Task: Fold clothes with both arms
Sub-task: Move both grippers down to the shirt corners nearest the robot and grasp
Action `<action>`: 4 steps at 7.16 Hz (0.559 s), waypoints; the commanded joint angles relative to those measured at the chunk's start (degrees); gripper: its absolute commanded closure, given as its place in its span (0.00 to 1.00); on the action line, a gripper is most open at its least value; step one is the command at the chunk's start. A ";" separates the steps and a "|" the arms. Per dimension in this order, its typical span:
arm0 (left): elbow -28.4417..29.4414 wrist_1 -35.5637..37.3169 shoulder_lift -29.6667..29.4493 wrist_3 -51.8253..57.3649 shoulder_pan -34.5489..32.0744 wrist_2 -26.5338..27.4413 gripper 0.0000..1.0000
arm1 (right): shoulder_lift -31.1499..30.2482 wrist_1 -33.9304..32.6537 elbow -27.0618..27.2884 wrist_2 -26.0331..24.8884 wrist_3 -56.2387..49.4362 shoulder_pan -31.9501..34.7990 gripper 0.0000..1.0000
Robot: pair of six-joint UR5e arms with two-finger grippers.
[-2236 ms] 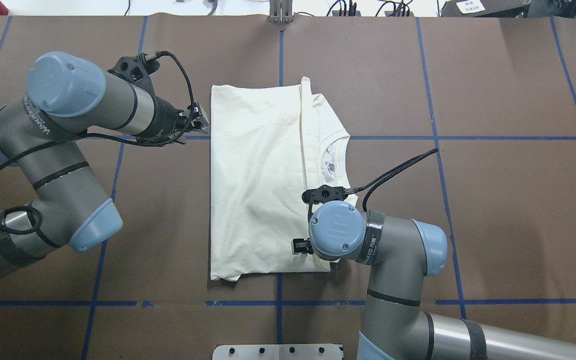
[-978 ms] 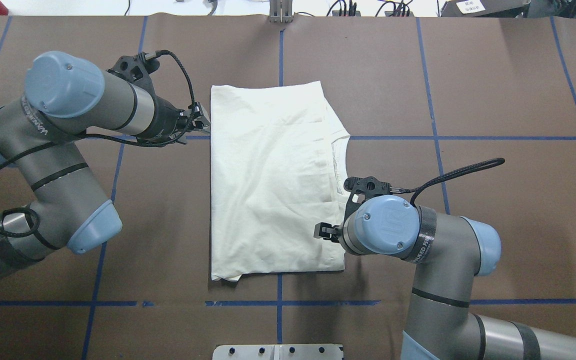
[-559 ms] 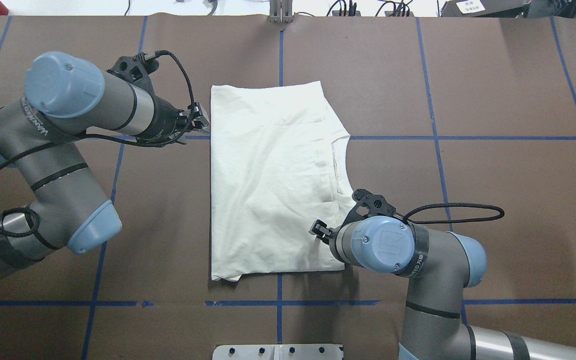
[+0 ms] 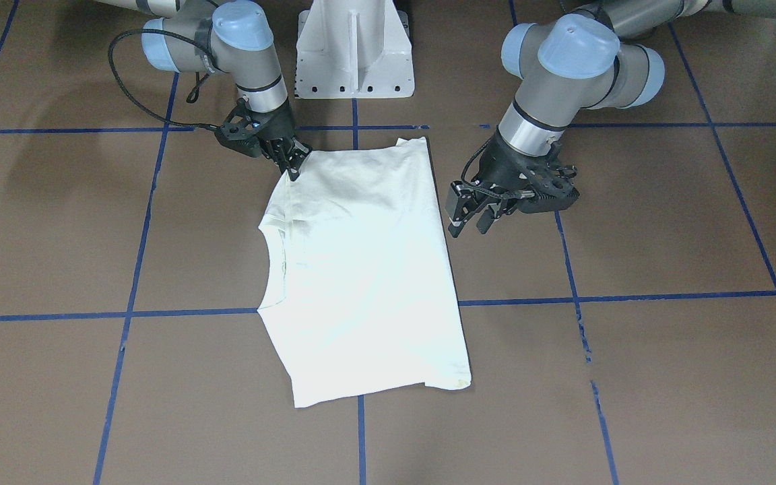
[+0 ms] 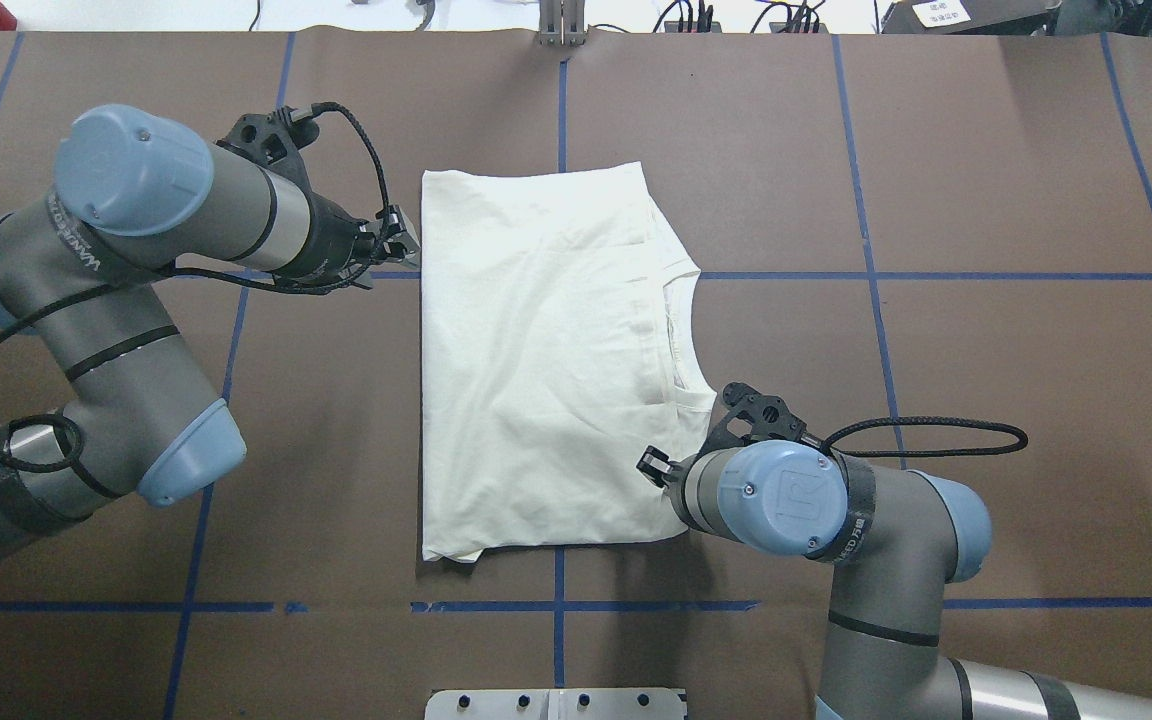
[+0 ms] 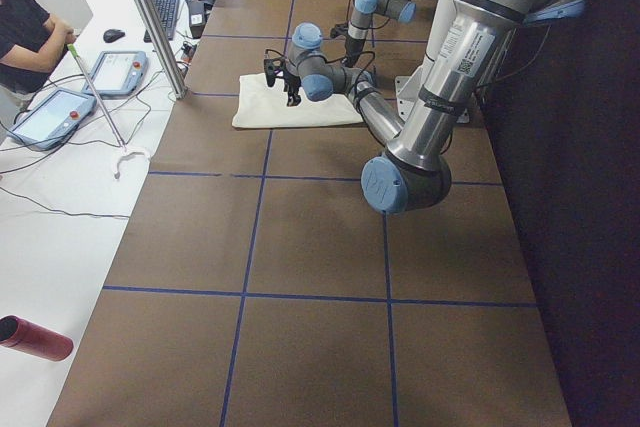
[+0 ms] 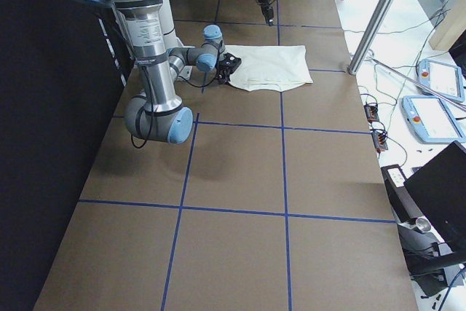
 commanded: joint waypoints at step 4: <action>-6.63 1.14 5.16 -20.97 19.06 13.83 0.38 | -3.42 -0.06 7.24 0.16 0.15 -1.22 1.00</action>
